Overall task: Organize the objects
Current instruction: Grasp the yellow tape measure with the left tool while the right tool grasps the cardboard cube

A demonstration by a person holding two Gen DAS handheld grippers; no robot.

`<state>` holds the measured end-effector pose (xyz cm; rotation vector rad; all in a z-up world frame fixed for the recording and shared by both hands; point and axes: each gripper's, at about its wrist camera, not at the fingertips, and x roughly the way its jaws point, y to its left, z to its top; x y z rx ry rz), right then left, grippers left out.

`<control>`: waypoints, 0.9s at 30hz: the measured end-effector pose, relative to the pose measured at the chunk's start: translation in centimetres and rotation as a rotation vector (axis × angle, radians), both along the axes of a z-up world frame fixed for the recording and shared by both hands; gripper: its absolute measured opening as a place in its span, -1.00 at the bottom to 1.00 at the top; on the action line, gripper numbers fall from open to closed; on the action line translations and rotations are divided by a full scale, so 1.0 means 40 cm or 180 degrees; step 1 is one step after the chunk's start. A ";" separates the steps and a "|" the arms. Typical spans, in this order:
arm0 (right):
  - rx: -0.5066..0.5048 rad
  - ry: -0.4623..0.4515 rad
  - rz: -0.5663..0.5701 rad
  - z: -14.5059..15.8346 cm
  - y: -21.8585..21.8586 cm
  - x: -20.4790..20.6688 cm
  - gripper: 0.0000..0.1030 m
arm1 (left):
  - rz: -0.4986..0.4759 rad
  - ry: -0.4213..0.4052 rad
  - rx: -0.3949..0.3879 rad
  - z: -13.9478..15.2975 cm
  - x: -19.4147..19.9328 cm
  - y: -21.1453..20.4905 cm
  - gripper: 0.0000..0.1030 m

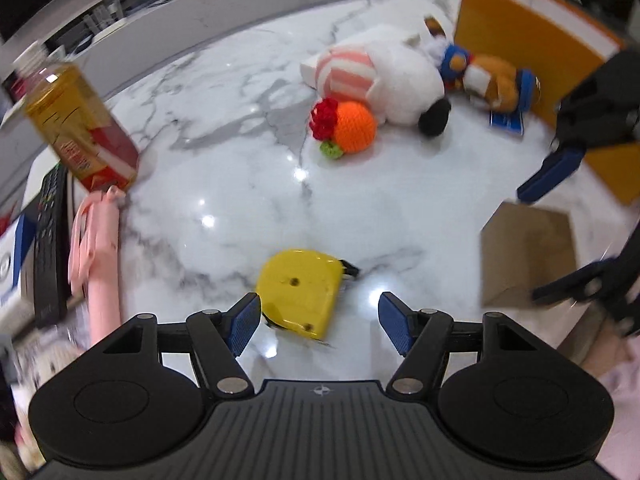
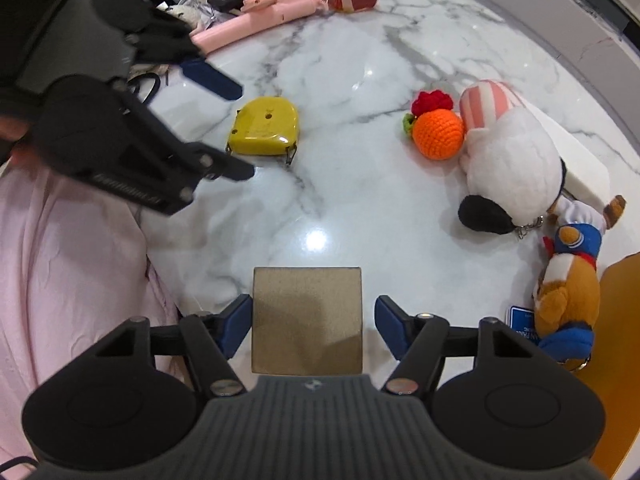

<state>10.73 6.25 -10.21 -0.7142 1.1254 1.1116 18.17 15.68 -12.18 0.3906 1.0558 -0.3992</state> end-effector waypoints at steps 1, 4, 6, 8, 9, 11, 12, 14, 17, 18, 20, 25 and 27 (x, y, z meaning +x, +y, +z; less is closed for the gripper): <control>-0.0012 0.0022 0.0015 0.000 0.002 0.003 0.34 | -0.0066 0.0009 0.0036 -0.005 0.006 -0.001 0.49; -0.0043 0.0082 0.0038 -0.002 0.007 0.009 0.31 | -0.0235 0.0066 0.0119 -0.021 0.026 -0.001 0.49; -0.0064 0.0130 0.0054 -0.003 0.009 0.013 0.27 | -0.0324 0.0090 0.0179 -0.031 0.037 -0.001 0.49; -0.0084 0.0174 0.0071 -0.006 0.012 0.017 0.27 | -0.0408 0.0114 0.0223 -0.039 0.046 -0.001 0.49; -0.0096 0.0189 0.0086 -0.008 0.015 0.019 0.27 | -0.0450 0.0120 0.0246 -0.042 0.049 -0.001 0.50; -0.0121 0.0211 0.0122 -0.011 0.021 0.020 0.26 | -0.0515 0.0134 0.0234 -0.043 0.056 0.000 0.50; -0.0128 0.0220 0.0132 -0.012 0.023 0.021 0.25 | -0.0531 0.0153 0.0224 -0.043 0.062 0.001 0.50; -0.0145 0.0248 0.0151 -0.014 0.028 0.023 0.20 | -0.0535 0.0182 0.0187 -0.046 0.071 0.002 0.49; -0.0159 0.0273 0.0153 -0.015 0.032 0.025 0.21 | -0.0519 0.0267 0.0094 -0.047 0.081 0.006 0.37; -0.0163 0.0259 0.0154 -0.015 0.032 0.024 0.21 | -0.0495 0.0302 0.0046 -0.047 0.083 0.008 0.29; -0.0166 0.0254 0.0164 -0.014 0.031 0.023 0.21 | -0.0442 0.0325 -0.0012 -0.046 0.082 0.009 0.14; -0.0169 0.0187 0.0201 -0.010 0.024 0.014 0.21 | -0.0289 0.0282 -0.0045 -0.043 0.066 0.003 0.13; -0.0159 0.0157 0.0195 -0.009 0.017 0.012 0.21 | -0.0215 0.0253 -0.0051 -0.043 0.058 0.000 0.13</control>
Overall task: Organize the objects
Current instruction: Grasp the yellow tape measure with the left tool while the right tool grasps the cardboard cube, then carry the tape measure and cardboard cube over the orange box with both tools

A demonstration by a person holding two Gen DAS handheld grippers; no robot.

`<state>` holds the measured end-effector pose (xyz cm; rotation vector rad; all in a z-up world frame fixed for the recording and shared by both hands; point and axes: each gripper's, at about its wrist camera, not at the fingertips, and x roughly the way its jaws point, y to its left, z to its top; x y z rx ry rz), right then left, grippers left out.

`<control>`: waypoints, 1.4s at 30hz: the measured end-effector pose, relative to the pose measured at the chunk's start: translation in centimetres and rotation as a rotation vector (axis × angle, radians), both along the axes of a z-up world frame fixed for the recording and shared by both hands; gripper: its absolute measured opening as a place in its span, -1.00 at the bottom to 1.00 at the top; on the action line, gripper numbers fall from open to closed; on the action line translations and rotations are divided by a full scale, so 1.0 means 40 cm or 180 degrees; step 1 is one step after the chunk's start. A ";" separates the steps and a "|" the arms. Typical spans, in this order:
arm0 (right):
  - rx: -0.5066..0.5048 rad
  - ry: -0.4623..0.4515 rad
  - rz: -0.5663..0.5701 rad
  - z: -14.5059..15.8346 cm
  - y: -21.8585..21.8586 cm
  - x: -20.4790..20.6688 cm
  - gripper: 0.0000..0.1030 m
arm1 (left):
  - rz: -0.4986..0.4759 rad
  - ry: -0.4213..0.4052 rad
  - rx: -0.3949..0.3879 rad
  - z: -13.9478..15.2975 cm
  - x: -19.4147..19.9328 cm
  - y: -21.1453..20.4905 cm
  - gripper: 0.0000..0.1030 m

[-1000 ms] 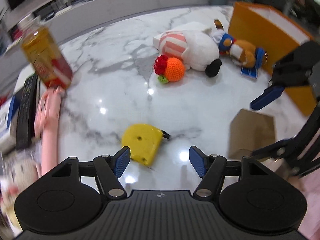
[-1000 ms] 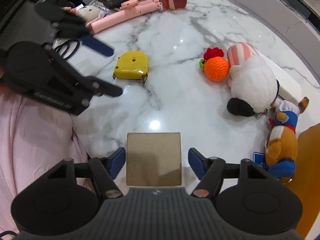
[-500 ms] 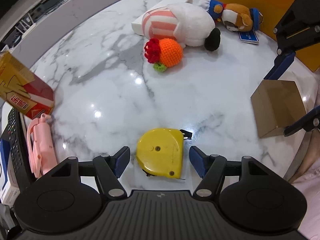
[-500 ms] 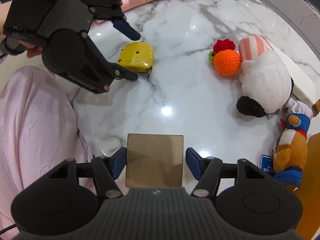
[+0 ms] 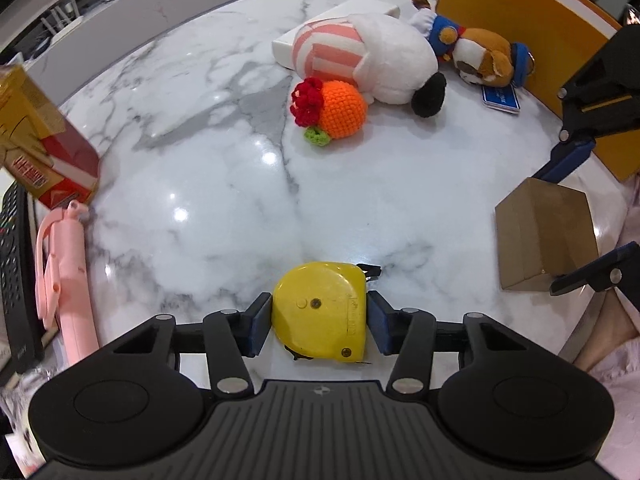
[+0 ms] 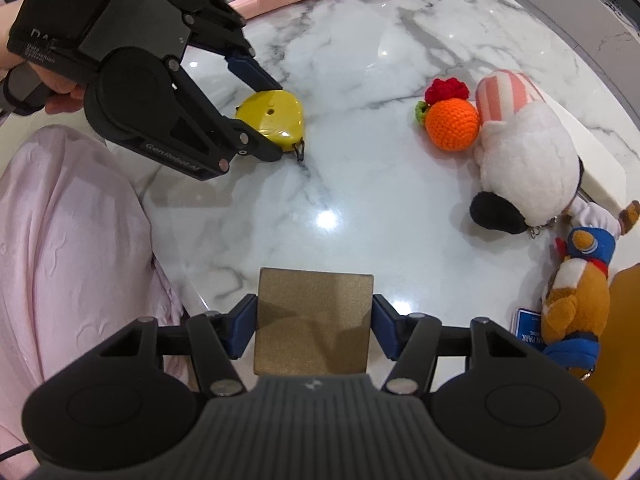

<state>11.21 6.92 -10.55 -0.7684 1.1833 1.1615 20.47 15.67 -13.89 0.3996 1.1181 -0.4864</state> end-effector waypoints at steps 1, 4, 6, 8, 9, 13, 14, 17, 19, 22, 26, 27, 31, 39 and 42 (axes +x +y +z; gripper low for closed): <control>0.0008 0.0004 -0.0004 0.002 -0.005 0.002 0.20 | 0.0027 -0.0011 0.0003 0.000 -0.005 -0.002 0.13; 0.0043 0.0015 -0.0052 0.010 -0.021 0.006 0.20 | 0.0095 -0.0056 0.0003 0.008 -0.024 -0.010 0.12; 0.0067 -0.0016 -0.0097 0.018 -0.033 0.009 0.20 | 0.0122 -0.0105 -0.0012 0.019 -0.039 -0.015 0.12; 0.0139 -0.0057 -0.0170 0.037 -0.058 0.010 0.20 | 0.0142 -0.0155 -0.0037 0.037 -0.051 -0.022 0.12; 0.0139 -0.0057 -0.0170 0.037 -0.058 0.010 0.20 | 0.0152 -0.0173 -0.0047 0.047 -0.058 -0.027 0.12; 0.0319 -0.0116 -0.0228 0.083 -0.111 0.007 0.20 | 0.0068 -0.0334 -0.0078 0.115 -0.093 -0.071 0.12; 0.0363 -0.0136 -0.0227 0.098 -0.128 0.004 0.20 | 0.0033 -0.0373 -0.0108 0.138 -0.102 -0.086 0.12; 0.0512 -0.0185 -0.0214 0.150 -0.186 0.005 0.20 | -0.0071 -0.0486 -0.0197 0.196 -0.123 -0.135 0.12; 0.0602 -0.0213 -0.0199 0.184 -0.225 0.011 0.20 | -0.0170 -0.0581 -0.0232 0.235 -0.139 -0.175 0.12; 0.0707 -0.0285 -0.0187 0.246 -0.297 0.030 0.20 | -0.0338 -0.0670 -0.0292 0.290 -0.160 -0.242 0.12; 0.0759 -0.0458 -0.0155 0.335 -0.392 0.072 0.20 | -0.0578 -0.0757 -0.0415 0.358 -0.172 -0.334 0.12; 0.0740 -0.0512 -0.0142 0.352 -0.413 0.081 0.20 | -0.0642 -0.0771 -0.0450 0.374 -0.173 -0.360 0.12; 0.0524 -0.0717 -0.0043 0.403 -0.492 0.131 0.20 | -0.0862 -0.0828 -0.0534 0.421 -0.162 -0.453 0.12; -0.0064 -0.0986 0.0493 0.441 -0.560 0.247 0.20 | -0.1150 -0.0867 -0.0651 0.434 -0.098 -0.635 0.12; -0.0260 -0.0986 0.0826 0.397 -0.569 0.265 0.20 | -0.1223 -0.0800 -0.0688 0.412 -0.070 -0.687 0.12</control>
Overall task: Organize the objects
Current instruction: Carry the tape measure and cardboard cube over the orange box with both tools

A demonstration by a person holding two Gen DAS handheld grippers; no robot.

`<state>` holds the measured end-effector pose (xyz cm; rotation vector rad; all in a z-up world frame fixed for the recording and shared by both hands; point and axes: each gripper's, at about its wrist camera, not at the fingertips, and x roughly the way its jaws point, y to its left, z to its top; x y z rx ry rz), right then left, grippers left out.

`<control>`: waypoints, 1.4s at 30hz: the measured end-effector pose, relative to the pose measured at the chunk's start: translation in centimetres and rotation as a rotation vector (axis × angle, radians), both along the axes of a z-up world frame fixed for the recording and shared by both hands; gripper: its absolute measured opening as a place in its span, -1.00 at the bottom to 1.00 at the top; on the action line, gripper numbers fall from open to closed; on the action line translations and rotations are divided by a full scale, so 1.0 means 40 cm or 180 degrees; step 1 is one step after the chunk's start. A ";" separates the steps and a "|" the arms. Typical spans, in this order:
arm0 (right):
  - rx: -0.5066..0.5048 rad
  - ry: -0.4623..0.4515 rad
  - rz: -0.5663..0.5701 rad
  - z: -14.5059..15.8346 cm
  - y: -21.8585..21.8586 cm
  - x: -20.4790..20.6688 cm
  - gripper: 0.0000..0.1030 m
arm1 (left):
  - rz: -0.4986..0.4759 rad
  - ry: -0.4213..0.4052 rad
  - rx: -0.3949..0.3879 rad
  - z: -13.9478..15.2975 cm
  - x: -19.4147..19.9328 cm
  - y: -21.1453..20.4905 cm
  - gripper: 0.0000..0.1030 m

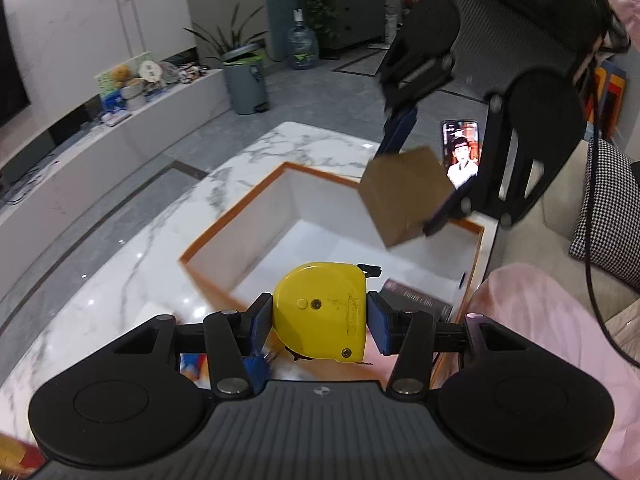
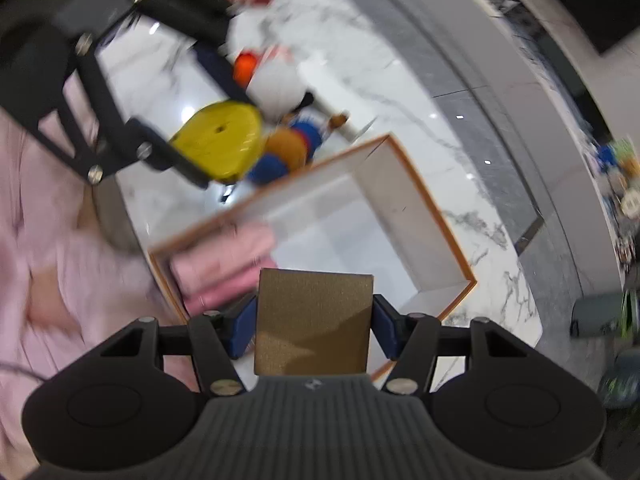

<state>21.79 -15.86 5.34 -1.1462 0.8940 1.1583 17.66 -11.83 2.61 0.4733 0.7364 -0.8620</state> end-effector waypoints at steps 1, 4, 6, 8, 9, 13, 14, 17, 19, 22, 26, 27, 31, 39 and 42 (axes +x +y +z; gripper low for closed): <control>-0.0075 0.0026 0.0081 -0.019 -0.004 0.005 0.20 | -0.0014 0.0026 -0.0001 -0.009 0.010 -0.014 0.12; -0.0254 0.0157 0.0256 -0.077 -0.022 0.024 0.20 | -0.0051 0.0106 0.0007 -0.038 0.041 -0.047 0.12; -0.0346 0.0220 0.0357 -0.118 -0.035 0.038 0.20 | -0.0069 0.0162 0.0029 -0.060 0.059 -0.061 0.12; -0.0413 0.0268 0.0456 -0.153 -0.044 0.049 0.20 | -0.0075 0.0211 0.0053 -0.079 0.071 -0.072 0.12; -0.0436 0.0287 0.0492 -0.168 -0.045 0.052 0.20 | -0.0084 0.0238 0.0060 -0.088 0.079 -0.077 0.12; -0.0600 0.0353 0.0721 -0.230 -0.051 0.064 0.20 | -0.0093 0.0334 0.0067 -0.114 0.099 -0.098 0.12; -0.0646 0.0381 0.0778 -0.245 -0.052 0.067 0.20 | -0.0099 0.0358 0.0069 -0.123 0.106 -0.102 0.12; -0.0728 0.0522 0.0932 -0.283 -0.053 0.075 0.20 | -0.0105 0.0414 0.0085 -0.135 0.112 -0.111 0.12; -0.0797 0.0577 0.1013 -0.306 -0.052 0.081 0.20 | -0.0114 0.0438 0.0112 -0.146 0.116 -0.117 0.12; -0.0901 0.0668 0.1106 -0.338 -0.045 0.093 0.19 | -0.0143 0.0453 0.0144 -0.158 0.117 -0.123 0.12; -0.1058 0.0805 0.1187 -0.375 -0.046 0.110 0.18 | -0.0167 0.0468 0.0148 -0.168 0.119 -0.125 0.12; -0.1101 0.0836 0.1200 -0.383 -0.048 0.113 0.18 | -0.0170 0.0474 0.0145 -0.169 0.121 -0.125 0.12; -0.1292 0.0895 0.1272 -0.416 -0.056 0.111 0.18 | -0.0177 0.0503 0.0139 -0.179 0.127 -0.128 0.12; -0.1432 0.1058 0.1242 -0.438 -0.053 0.122 0.18 | -0.0197 0.0556 0.0130 -0.191 0.127 -0.130 0.12; -0.1495 0.1110 0.1212 -0.447 -0.050 0.124 0.21 | -0.0186 0.0569 0.0124 -0.194 0.133 -0.131 0.12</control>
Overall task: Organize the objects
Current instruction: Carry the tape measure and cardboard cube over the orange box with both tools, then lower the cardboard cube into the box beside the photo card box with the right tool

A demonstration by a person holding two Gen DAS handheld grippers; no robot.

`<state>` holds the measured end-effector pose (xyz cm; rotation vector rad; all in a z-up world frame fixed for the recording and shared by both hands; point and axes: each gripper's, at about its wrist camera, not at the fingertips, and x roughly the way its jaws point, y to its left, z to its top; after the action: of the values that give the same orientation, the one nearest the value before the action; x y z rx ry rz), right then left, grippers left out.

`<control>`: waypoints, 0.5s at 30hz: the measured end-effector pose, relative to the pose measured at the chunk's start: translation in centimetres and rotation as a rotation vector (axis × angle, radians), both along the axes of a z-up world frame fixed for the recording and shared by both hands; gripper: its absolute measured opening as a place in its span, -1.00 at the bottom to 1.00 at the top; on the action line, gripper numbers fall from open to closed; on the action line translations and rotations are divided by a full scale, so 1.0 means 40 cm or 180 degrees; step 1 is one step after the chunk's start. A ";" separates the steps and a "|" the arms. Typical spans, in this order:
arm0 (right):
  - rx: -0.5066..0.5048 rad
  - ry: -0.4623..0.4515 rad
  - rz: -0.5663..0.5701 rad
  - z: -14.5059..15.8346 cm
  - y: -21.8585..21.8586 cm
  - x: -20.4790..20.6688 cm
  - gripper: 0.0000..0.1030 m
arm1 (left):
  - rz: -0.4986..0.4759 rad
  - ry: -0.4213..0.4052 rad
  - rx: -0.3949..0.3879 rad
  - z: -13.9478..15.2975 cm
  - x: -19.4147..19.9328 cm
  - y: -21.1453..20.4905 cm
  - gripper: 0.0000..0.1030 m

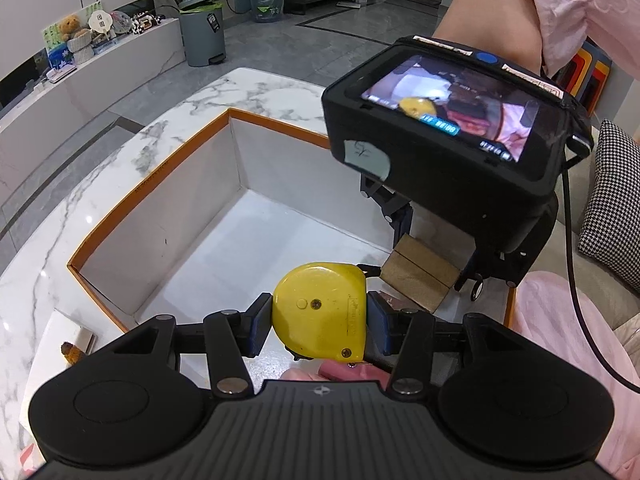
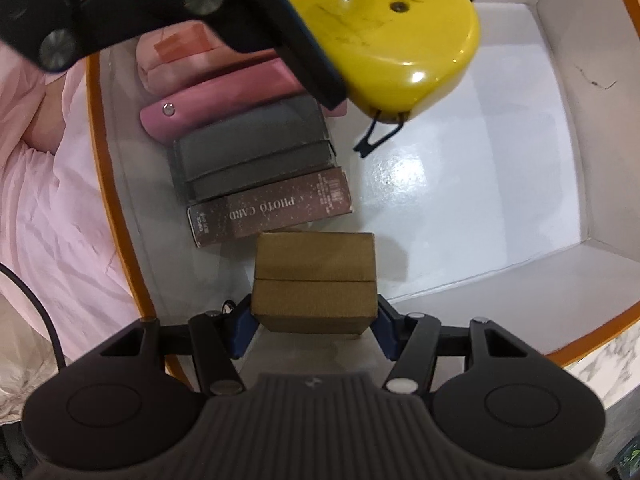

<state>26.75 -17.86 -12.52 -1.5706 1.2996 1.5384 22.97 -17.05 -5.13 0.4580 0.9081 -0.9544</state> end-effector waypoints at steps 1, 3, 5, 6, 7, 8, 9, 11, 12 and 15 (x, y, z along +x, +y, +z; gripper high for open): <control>-0.0025 0.0007 -0.0005 -0.003 0.001 0.000 0.21 | 0.0005 0.0004 -0.0003 -0.001 0.002 0.000 0.13; -0.0055 0.0019 -0.0004 -0.006 0.000 0.001 0.21 | 0.0009 0.0009 -0.0008 -0.002 0.004 0.001 0.12; -0.0081 0.0026 -0.0001 -0.007 -0.002 0.000 0.22 | 0.0011 0.0012 -0.0010 -0.002 0.004 0.001 0.13; -0.0082 0.0024 0.0004 -0.008 -0.003 -0.001 0.22 | 0.0011 0.0012 -0.0008 -0.002 0.003 0.000 0.13; -0.0084 0.0019 0.0007 -0.007 -0.005 -0.002 0.21 | 0.0012 0.0014 -0.0009 -0.003 0.003 0.000 0.12; -0.0099 0.0013 0.0011 -0.007 -0.007 -0.003 0.20 | 0.0011 0.0015 -0.0009 -0.003 0.003 0.001 0.12; -0.0149 0.0031 0.0024 -0.006 -0.009 -0.005 0.20 | 0.0011 0.0017 -0.0011 -0.003 0.002 0.001 0.13; -0.0215 0.0025 0.0075 -0.004 -0.013 -0.013 0.20 | 0.0010 0.0016 -0.0010 -0.004 0.001 0.001 0.13; -0.0253 0.0005 0.0095 -0.004 -0.014 -0.016 0.20 | 0.0012 0.0016 -0.0014 -0.004 0.001 0.001 0.13; -0.0399 -0.0055 0.0137 -0.007 -0.010 -0.021 0.19 | 0.0009 0.0030 -0.0030 -0.007 0.000 0.001 0.13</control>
<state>25.90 -18.25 -12.81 -1.6958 1.3846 1.4909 22.96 -17.02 -5.41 0.4444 0.9124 -0.9584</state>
